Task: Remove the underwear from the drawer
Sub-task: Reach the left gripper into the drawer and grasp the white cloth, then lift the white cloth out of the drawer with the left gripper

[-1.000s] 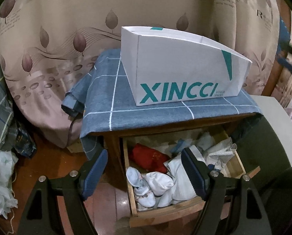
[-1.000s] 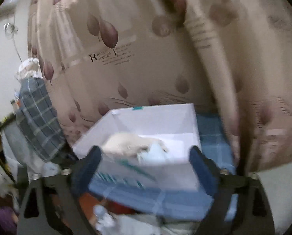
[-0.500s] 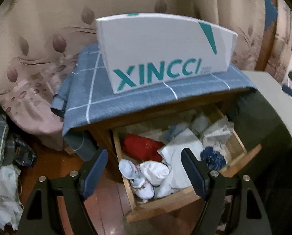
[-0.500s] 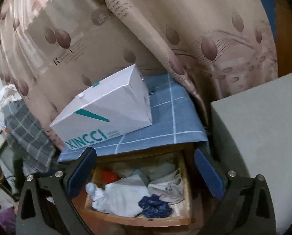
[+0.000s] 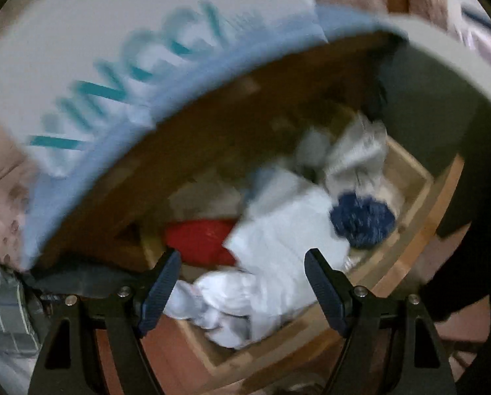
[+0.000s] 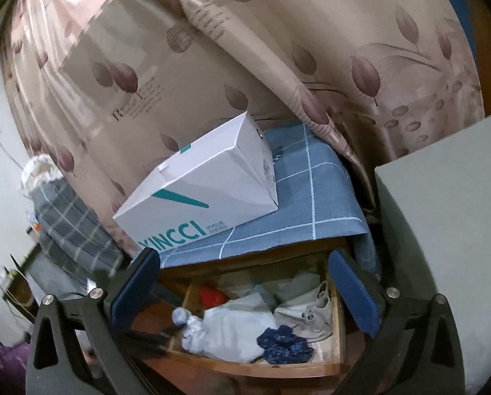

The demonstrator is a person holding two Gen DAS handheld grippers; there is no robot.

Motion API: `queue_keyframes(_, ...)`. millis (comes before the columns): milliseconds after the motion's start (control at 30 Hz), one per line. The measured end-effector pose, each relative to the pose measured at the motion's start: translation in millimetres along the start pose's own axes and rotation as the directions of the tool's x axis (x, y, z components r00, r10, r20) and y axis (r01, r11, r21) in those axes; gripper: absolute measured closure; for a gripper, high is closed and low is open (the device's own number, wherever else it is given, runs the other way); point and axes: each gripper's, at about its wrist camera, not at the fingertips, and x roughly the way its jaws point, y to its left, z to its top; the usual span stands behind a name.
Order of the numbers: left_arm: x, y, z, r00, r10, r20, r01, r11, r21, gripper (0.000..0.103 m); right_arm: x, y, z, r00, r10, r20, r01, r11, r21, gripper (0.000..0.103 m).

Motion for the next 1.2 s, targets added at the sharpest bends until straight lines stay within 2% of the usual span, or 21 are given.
queue_keyframes(133,35.0,-16.2,3.8,0.996,0.0,-0.087,0.004,0.999,0.046,0.023,-5.0,-12.0,1.8,0.999,0.038,0.018,-0.039,0.997,0.061,0.001)
queue_keyframes(300,53.9,-10.3,11.9,0.995,-0.001,-0.097,0.003,1.0,0.026,0.023,-5.5,-16.5,2.8,0.998,0.065,0.021,-0.067,0.994,0.089,0.0)
queue_keyframes(400,72.0,-9.3,13.2,0.99,0.04,-0.138,-0.035,0.999,0.038,0.023,-5.0,-12.9,2.1,0.997,0.072,0.016,-0.073,0.995,0.07,0.0)
queue_keyframes(533,96.7,-7.9,7.5,0.976,0.006,-0.216,-0.002,1.0,0.018,0.023,-3.7,-7.4,0.8,0.997,0.083,0.006,-0.083,0.996,0.041,0.0)
queue_keyframes(667,101.8,-11.2,11.4,0.976,-0.002,-0.218,0.015,0.998,0.061,0.023,-1.3,-5.8,0.0,0.996,0.089,-0.005,-0.089,0.995,0.034,0.0)
queue_keyframes(733,102.2,-11.9,13.8,0.974,-0.042,-0.221,0.057,0.997,0.06,0.024,-0.4,-6.4,-0.1,0.996,0.091,-0.008,-0.091,0.995,0.038,0.0)
queue_keyframes(767,100.3,-11.9,15.5,0.974,-0.073,-0.215,0.086,0.995,0.05,0.042,-0.1,-6.8,0.0,0.996,0.092,-0.009,-0.091,0.995,0.041,0.0)
queue_keyframes(800,98.2,-11.9,16.6,0.973,-0.111,-0.204,0.12,0.992,0.032,0.089,-0.1,-7.3,0.1,0.996,0.093,-0.008,-0.092,0.995,0.043,0.0)
queue_keyframes(833,99.8,-11.6,18.2,0.967,-0.128,-0.22,0.134,0.991,0.012,0.092,-0.1,-8.1,0.2,0.996,0.093,-0.008,-0.092,0.995,0.047,0.0)
queue_keyframes(967,93.4,-13.3,18.7,0.967,-0.163,-0.194,0.164,0.986,-0.012,0.093,0.2,-11.0,0.5,0.996,0.088,-0.004,-0.087,0.994,0.063,0.0)
queue_keyframes(1200,37.8,-14.9,14.6,0.97,-0.237,-0.045,0.234,0.97,-0.066,0.093,-0.2,-16.1,0.9,0.997,0.08,0.008,-0.08,0.993,0.085,0.0)
